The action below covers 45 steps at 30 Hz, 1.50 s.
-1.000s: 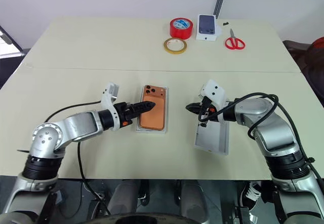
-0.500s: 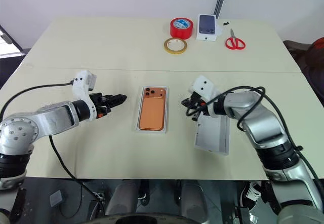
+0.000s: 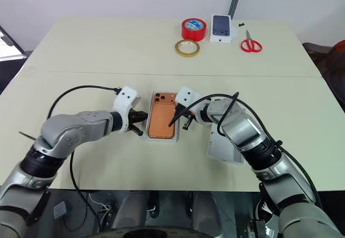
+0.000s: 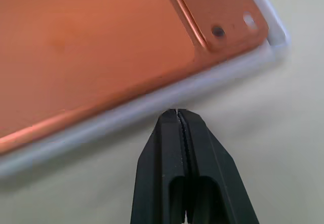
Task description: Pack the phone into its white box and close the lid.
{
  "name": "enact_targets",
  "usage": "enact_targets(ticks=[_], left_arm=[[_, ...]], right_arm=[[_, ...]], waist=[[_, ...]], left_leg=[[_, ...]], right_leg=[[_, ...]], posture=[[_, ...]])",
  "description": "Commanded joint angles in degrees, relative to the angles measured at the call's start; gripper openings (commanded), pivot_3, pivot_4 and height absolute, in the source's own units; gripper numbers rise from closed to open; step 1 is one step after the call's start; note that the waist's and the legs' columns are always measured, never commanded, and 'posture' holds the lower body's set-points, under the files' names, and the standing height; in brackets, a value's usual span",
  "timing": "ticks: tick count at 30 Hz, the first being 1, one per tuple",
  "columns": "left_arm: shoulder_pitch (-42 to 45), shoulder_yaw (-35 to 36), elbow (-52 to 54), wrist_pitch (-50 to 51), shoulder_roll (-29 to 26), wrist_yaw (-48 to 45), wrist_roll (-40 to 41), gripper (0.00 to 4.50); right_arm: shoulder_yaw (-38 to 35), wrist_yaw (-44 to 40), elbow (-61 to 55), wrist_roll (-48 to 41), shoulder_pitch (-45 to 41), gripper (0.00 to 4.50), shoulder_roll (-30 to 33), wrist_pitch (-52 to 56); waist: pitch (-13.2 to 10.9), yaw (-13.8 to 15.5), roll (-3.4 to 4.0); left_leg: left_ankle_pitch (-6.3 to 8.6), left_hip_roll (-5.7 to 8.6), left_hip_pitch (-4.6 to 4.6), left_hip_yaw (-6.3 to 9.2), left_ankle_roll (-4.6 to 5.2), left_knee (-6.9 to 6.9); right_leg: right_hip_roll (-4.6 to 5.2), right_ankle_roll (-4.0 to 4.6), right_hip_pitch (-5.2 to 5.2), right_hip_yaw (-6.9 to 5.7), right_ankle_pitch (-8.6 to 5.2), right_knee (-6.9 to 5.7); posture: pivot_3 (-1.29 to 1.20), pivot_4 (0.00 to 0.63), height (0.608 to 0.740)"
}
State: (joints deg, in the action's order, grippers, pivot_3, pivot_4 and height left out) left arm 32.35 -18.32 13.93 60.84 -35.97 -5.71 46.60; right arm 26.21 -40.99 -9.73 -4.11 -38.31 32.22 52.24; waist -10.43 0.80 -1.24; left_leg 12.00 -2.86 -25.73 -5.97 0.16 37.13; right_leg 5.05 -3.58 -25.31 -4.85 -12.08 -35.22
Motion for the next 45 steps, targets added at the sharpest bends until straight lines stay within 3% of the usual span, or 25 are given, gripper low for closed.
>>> enact_targets(ticks=[1, 8, 17, 22, 33, 45], left_arm=[[1.53, -1.00, 0.83, 2.01, 3.89, -3.95, -1.56, 0.07], [5.19, -3.60, -0.46, 4.91, 13.01, -9.02, -5.14, 0.07], [9.89, -11.93, -5.21, 5.74, 23.45, -17.68, -11.18, 0.07], [10.26, -13.87, -6.43, 6.04, 26.86, -20.55, -14.19, 0.07], [10.10, -13.03, -7.82, 6.42, 27.63, -24.81, -18.28, 0.07], [9.94, -7.53, -11.70, 4.80, 26.72, -25.30, -22.04, 0.07]], right_arm=[[-0.50, -1.57, -3.47, -0.48, -0.75, 0.00, 0.15, 0.09], [-3.40, -5.82, -12.05, -2.42, 4.31, 0.00, 7.44, 2.91], [-10.74, -8.38, -22.70, -5.23, 15.39, 0.00, 18.37, 8.12], [-14.15, -8.36, -24.24, -5.91, 19.21, 0.00, 21.73, 9.23], [-16.83, -8.13, -22.79, -5.70, 22.01, 0.00, 25.37, 7.64], [-19.94, -9.73, -19.20, -6.20, 22.44, 0.00, 28.07, 3.84]], waist=[[0.01, 0.07, 0.01], [0.00, 1.23, 0.02], [0.01, 1.63, 0.02], [0.03, 1.64, 0.04], [0.03, 1.43, 0.05], [0.03, 1.40, 0.05]], left_leg=[[0.00, 0.00, 0.00, 0.01, 0.01, 0.00], [0.06, 0.05, -0.01, 0.03, 0.12, 0.09], [0.12, 0.10, -0.02, 0.10, 0.21, 0.19], [0.18, 0.12, 0.01, 0.11, 0.31, 0.27], [0.28, 0.15, 0.03, 0.12, 0.49, 0.35], [0.28, 0.15, 0.03, 0.12, 0.49, 0.41]], right_leg=[[0.02, 0.00, 0.00, 0.01, 0.00, 0.00], [0.06, -0.09, 0.06, 0.01, -0.05, 0.01], [0.11, -0.16, 0.13, 0.01, -0.11, 0.01], [0.18, -0.18, 0.19, 0.01, -0.13, 0.03], [0.33, -0.28, 0.25, 0.00, -0.19, 0.00], [0.32, -0.28, 0.26, 0.00, -0.18, -0.02]], posture=[[0.00, 0.150, 0.740], [0.00, 0.150, 0.740], [0.00, 0.150, 0.740], [0.00, 0.150, 0.740], [0.00, 0.150, 0.740], [0.00, 0.150, 0.740]])
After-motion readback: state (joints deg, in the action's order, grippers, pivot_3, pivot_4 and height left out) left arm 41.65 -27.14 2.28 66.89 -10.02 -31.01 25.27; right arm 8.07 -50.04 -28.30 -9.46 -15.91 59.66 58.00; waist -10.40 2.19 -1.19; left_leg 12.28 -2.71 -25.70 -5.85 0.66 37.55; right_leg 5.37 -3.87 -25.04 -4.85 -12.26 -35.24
